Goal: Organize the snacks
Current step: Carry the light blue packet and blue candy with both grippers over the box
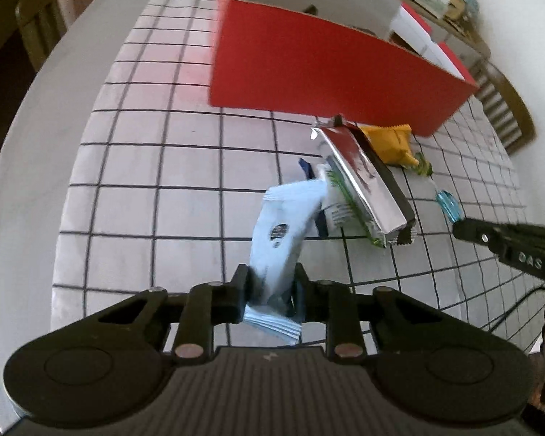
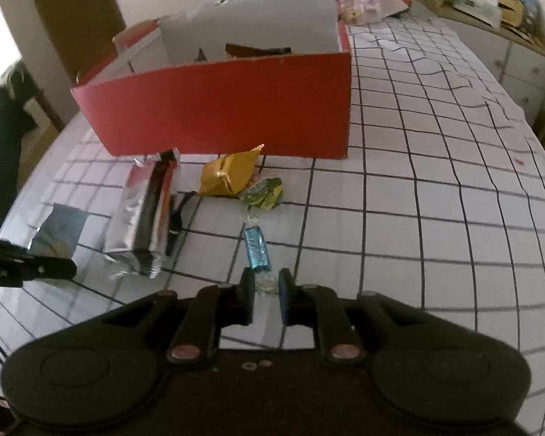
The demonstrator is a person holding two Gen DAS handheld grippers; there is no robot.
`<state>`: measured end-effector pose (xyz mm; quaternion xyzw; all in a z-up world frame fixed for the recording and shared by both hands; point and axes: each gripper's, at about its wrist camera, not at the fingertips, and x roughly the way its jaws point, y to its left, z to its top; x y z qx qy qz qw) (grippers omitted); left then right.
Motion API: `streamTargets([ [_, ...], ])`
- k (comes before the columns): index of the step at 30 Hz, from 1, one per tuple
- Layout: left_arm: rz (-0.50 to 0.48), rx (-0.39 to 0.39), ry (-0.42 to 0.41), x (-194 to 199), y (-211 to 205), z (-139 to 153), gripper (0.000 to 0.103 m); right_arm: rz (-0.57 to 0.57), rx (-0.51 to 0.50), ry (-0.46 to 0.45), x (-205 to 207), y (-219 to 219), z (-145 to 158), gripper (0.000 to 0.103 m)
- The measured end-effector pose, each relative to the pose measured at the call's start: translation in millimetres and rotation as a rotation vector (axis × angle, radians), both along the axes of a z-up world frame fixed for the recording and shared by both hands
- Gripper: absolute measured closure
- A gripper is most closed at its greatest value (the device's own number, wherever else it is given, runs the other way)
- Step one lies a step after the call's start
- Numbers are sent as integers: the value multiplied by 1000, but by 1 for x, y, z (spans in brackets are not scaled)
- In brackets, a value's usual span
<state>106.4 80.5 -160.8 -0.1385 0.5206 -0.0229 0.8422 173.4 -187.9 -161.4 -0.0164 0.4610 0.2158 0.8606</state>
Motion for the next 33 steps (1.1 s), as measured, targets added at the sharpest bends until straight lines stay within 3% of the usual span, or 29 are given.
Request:
streamTargets([
  [7, 58, -26, -9, -12, 15, 8, 83, -36, 51, -17, -17, 4, 17, 92],
  [17, 72, -44, -106, -18, 18, 52, 83, -56, 117, -107, -26, 8, 61, 92],
  [33, 27, 36, -259, 37, -11, 121, 83, -44, 106, -283, 17, 25, 124, 92],
])
